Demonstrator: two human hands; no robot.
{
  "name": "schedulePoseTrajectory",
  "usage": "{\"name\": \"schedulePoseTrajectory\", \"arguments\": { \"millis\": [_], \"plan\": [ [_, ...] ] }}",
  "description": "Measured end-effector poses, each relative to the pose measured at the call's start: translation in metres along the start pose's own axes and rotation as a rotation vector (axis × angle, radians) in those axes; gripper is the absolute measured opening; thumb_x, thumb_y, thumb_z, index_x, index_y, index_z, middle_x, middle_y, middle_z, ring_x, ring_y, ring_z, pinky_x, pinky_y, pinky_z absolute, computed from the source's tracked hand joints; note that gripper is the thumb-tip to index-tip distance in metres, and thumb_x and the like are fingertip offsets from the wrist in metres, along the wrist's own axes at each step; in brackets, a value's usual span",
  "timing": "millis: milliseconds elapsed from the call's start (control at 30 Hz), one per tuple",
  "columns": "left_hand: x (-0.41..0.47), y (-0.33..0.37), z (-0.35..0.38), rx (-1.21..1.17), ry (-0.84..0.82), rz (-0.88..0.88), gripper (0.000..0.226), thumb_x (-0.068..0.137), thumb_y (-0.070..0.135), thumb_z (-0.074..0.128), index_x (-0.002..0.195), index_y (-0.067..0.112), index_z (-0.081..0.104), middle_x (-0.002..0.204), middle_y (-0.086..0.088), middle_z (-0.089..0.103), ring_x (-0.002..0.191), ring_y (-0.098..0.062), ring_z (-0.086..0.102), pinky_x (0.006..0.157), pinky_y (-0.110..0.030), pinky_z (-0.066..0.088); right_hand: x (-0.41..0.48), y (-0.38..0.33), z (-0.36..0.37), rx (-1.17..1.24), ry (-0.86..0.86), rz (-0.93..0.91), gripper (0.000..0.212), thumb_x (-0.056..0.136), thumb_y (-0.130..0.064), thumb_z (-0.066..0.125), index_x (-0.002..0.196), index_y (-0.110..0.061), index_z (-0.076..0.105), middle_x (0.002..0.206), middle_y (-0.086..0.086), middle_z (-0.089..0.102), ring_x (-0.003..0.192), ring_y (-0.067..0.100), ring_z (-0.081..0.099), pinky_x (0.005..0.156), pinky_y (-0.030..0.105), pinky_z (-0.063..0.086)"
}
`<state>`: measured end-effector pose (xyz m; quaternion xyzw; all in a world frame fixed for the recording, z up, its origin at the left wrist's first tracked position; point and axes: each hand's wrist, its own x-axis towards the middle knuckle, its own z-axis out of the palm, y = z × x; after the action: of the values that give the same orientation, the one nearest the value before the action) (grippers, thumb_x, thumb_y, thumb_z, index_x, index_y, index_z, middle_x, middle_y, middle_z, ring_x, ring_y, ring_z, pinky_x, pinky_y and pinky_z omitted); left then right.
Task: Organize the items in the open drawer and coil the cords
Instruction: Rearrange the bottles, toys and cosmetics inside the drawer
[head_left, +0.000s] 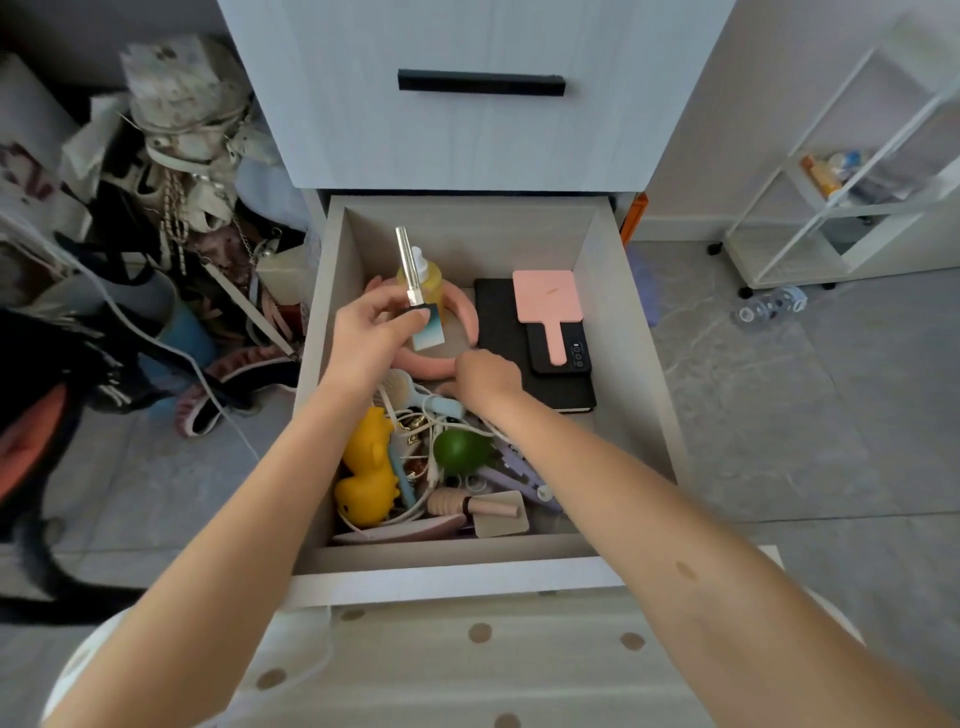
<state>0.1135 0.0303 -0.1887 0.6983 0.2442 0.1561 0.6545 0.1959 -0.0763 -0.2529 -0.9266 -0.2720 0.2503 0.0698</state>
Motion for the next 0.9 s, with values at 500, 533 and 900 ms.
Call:
{"name": "schedulePoseTrajectory", "arguments": {
  "millis": [500,533,900],
  "plan": [
    [-0.003,-0.006,0.003,0.1,-0.073,0.058,0.031,0.071,0.019,0.08,0.088,0.011,0.055,0.101,-0.015,0.068,0.097,-0.028,0.066,0.09,-0.052,0.051,-0.025,0.017,-0.029,-0.189,-0.029,-0.222,0.022,0.096,-0.026,0.044,0.094,-0.009,0.057,0.087,0.006,0.058,0.084,0.028,0.058,0.059,0.031,0.036],
    [-0.003,-0.007,0.004,0.134,-0.083,0.071,0.037,0.07,0.021,0.081,0.093,0.007,0.056,0.101,-0.016,0.068,0.097,-0.029,0.065,0.089,-0.052,0.051,-0.034,0.022,-0.035,-0.215,0.065,-0.27,0.022,0.097,-0.024,0.042,0.102,-0.007,0.055,0.093,0.009,0.06,0.085,0.029,0.059,0.06,0.033,0.037],
    [-0.023,-0.014,0.076,0.386,-0.332,0.151,0.037,0.067,0.013,0.082,0.093,0.009,0.057,0.088,-0.006,0.065,0.082,-0.02,0.063,0.078,-0.032,0.053,-0.116,0.111,-0.072,-0.185,0.676,-0.324,0.009,0.094,-0.017,0.049,0.098,-0.014,0.056,0.083,0.002,0.063,0.078,0.024,0.057,0.076,0.034,0.037]
  ]
}}
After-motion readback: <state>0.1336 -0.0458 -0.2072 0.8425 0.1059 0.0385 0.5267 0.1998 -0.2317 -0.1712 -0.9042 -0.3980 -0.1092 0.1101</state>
